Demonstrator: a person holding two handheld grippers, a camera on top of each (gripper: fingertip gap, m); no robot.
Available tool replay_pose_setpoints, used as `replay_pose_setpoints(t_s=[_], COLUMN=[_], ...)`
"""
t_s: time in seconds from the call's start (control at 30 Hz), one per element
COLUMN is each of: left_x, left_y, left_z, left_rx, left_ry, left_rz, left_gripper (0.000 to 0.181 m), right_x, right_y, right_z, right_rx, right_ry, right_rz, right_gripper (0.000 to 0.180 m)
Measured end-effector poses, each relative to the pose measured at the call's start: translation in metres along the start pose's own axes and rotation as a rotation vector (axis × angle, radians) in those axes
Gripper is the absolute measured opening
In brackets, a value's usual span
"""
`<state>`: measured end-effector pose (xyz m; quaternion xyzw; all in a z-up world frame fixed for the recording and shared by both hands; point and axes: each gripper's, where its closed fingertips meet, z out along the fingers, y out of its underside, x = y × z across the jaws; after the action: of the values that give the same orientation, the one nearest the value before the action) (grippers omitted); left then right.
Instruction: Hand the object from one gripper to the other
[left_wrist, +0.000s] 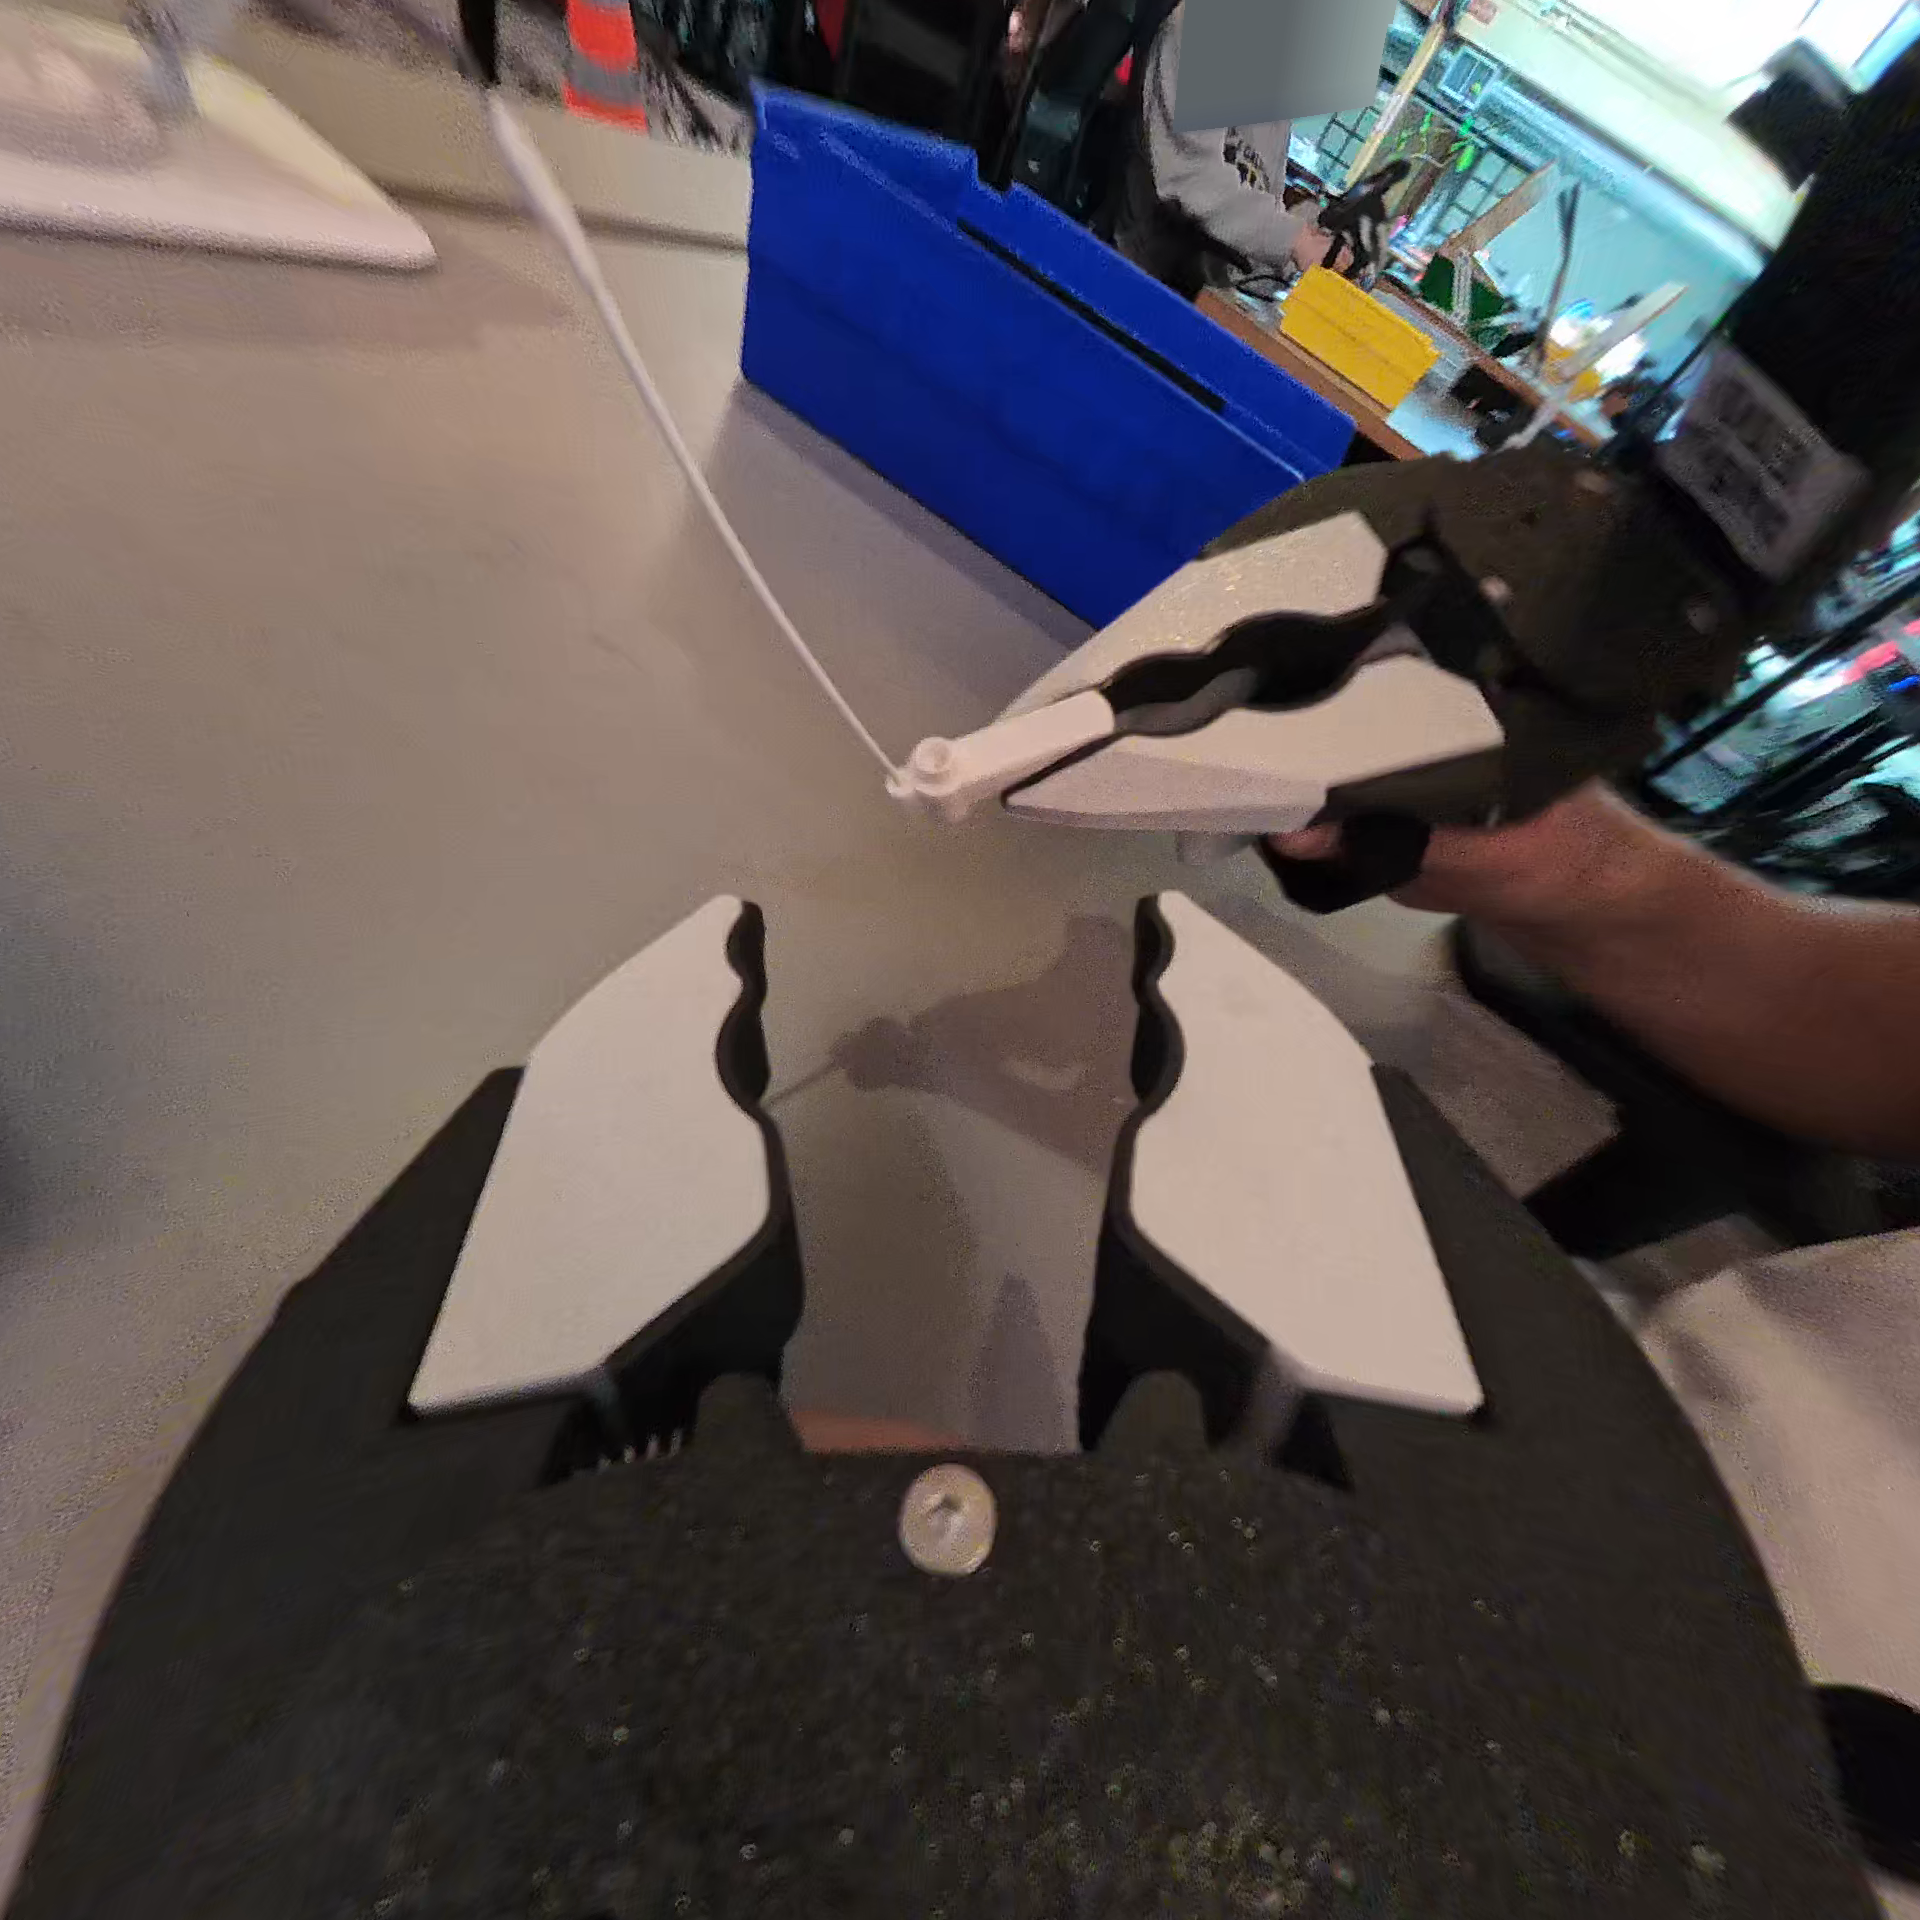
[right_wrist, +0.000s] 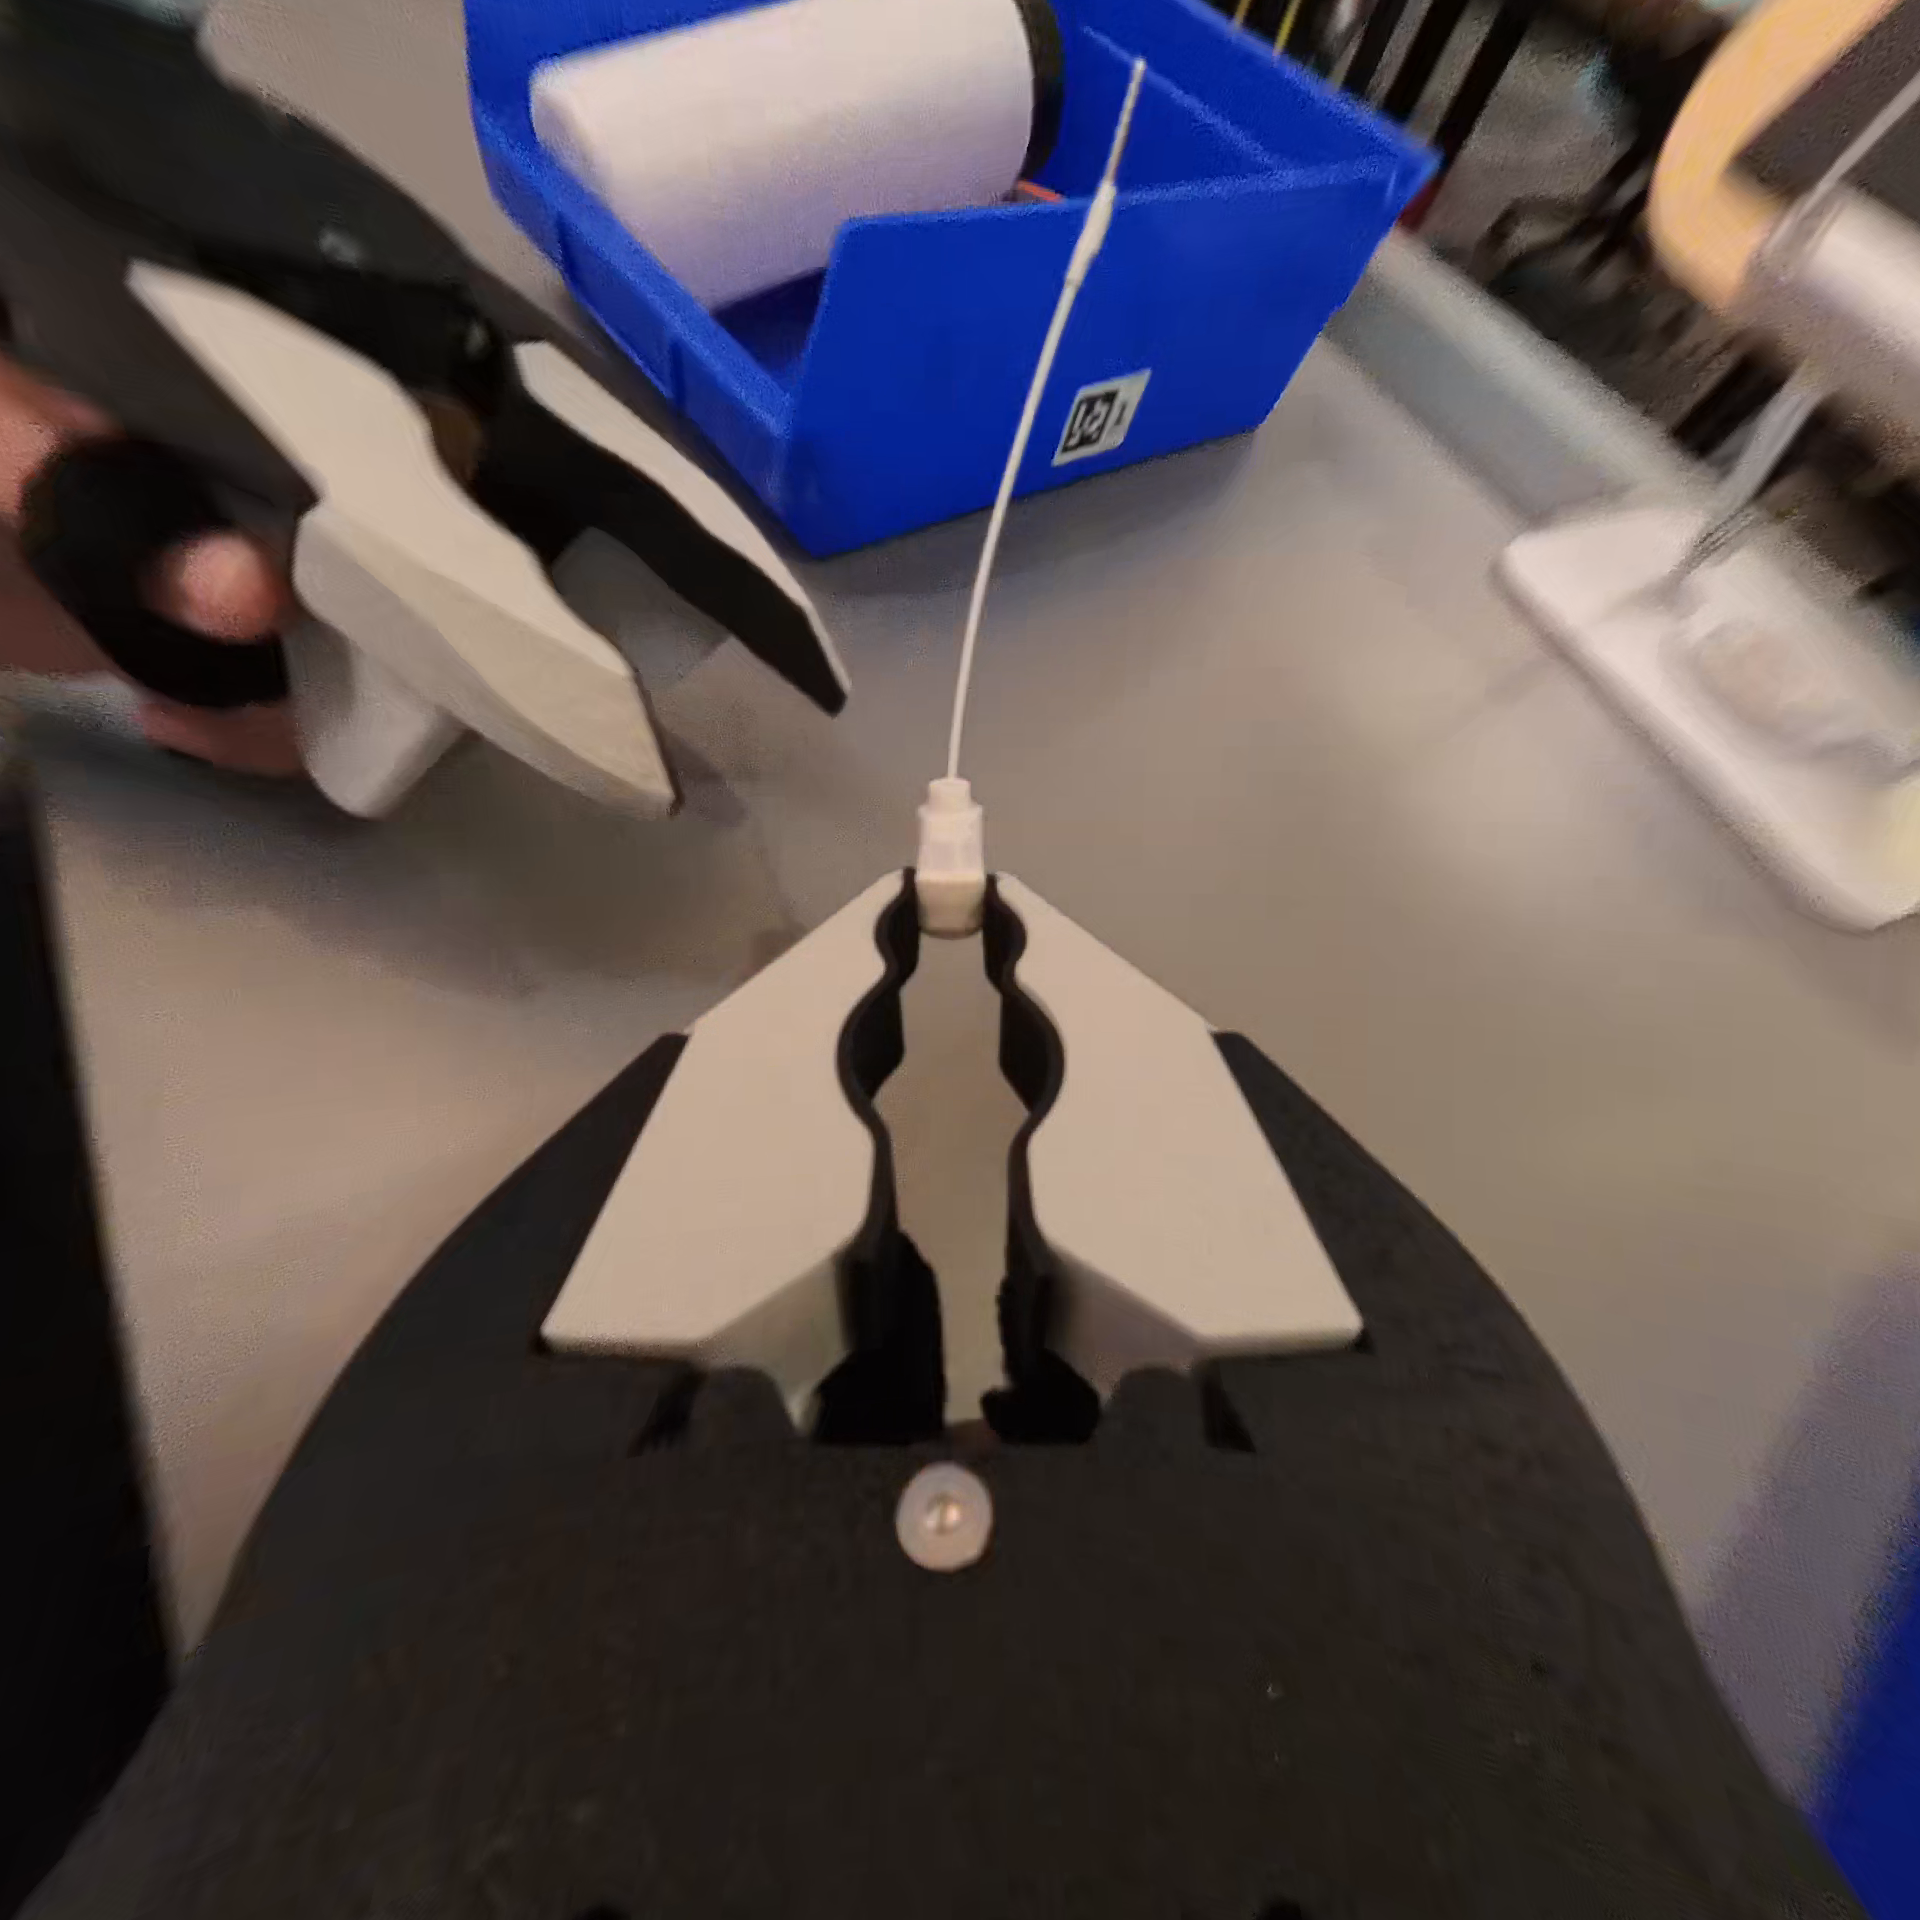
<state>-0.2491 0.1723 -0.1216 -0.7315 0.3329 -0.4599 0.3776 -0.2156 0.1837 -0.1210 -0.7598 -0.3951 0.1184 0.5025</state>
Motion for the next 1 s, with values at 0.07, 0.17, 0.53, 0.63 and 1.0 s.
replay_pose_setpoints(t_s=[0.07,0.17,0.53,0.63,1.0], left_x=[0.008,0.015,0.019,0.019,-0.006], left_y=[0.003,0.003,0.0,-0.002,-0.002], left_z=[0.007,0.013,0.006,0.005,-0.007], left_rx=[-0.005,-0.001,0.001,0.001,-0.059], left_ry=[0.06,0.111,0.119,0.101,-0.082], left_rz=[-0.123,-0.22,-0.12,-0.059,0.204], left_gripper=[0.07,0.073,0.051,0.051,0.051], right_x=[-0.005,-0.016,-0.031,-0.032,-0.024], right_y=[-0.005,-0.013,-0.016,-0.017,-0.004], right_z=[0.0,-0.001,0.003,0.004,0.0], right_rx=[-0.017,-0.016,0.013,0.044,0.083], right_ry=[0.129,0.255,0.234,0.254,-0.316], right_rz=[-0.239,-0.488,-0.532,-0.54,0.325], right_gripper=[0.011,0.011,0.011,0.014,0.053])
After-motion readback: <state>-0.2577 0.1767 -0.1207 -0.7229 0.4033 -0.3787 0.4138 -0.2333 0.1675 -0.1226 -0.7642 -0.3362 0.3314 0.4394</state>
